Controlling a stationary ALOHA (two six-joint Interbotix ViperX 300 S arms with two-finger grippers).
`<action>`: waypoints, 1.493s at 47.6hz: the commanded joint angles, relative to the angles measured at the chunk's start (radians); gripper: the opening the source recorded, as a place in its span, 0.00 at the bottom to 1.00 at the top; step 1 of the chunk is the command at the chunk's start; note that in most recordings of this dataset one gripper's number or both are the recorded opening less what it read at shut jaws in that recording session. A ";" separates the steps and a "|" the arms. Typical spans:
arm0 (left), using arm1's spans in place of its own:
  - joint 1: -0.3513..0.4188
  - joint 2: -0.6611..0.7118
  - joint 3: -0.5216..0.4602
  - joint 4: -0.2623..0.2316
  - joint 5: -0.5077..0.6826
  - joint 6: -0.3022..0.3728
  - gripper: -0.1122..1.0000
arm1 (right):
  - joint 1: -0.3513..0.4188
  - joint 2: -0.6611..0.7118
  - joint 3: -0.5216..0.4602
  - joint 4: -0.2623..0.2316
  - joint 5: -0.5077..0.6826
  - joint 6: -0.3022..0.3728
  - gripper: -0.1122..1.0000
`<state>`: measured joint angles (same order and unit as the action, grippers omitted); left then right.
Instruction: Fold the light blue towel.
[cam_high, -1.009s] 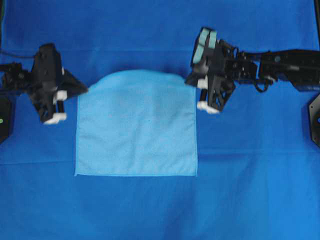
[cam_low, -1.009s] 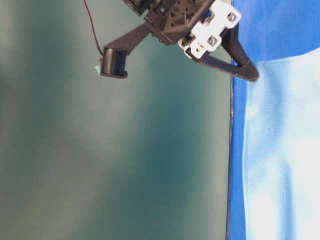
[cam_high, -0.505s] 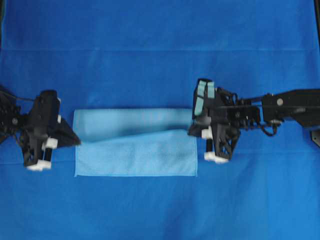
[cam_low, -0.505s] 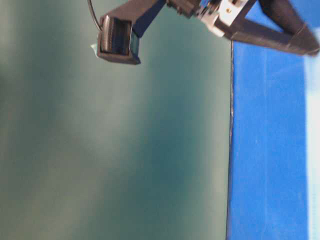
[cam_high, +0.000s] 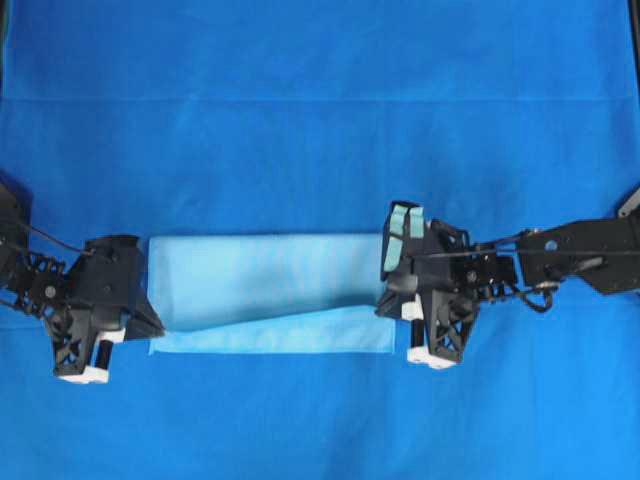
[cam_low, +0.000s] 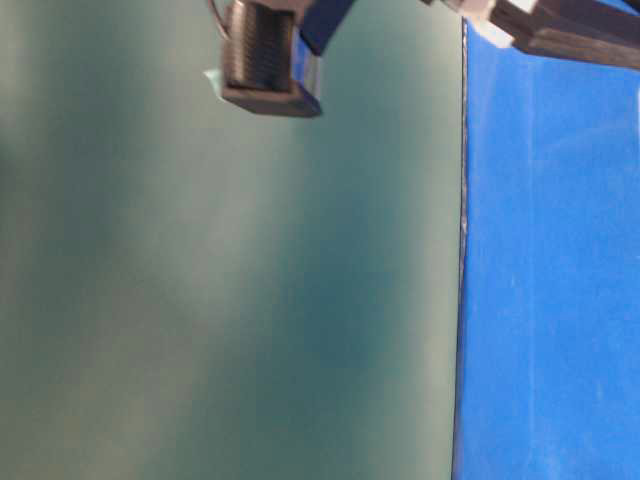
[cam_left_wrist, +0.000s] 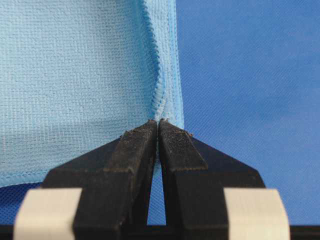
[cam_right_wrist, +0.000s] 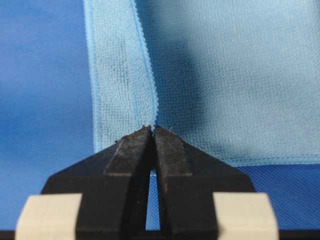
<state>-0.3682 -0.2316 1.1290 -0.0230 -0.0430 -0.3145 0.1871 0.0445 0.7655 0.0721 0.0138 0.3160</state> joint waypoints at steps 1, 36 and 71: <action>-0.005 -0.002 -0.014 -0.002 -0.023 -0.002 0.12 | 0.003 -0.009 -0.021 0.003 -0.005 0.003 0.12; 0.086 -0.206 0.000 0.000 0.021 0.020 0.64 | -0.008 -0.135 -0.028 -0.080 0.025 -0.020 0.66; 0.422 -0.025 0.029 0.002 -0.006 0.181 0.63 | -0.232 0.018 -0.023 -0.129 0.021 -0.020 0.66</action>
<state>0.0430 -0.2792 1.1658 -0.0230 -0.0291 -0.1350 -0.0430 0.0629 0.7609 -0.0568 0.0537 0.2961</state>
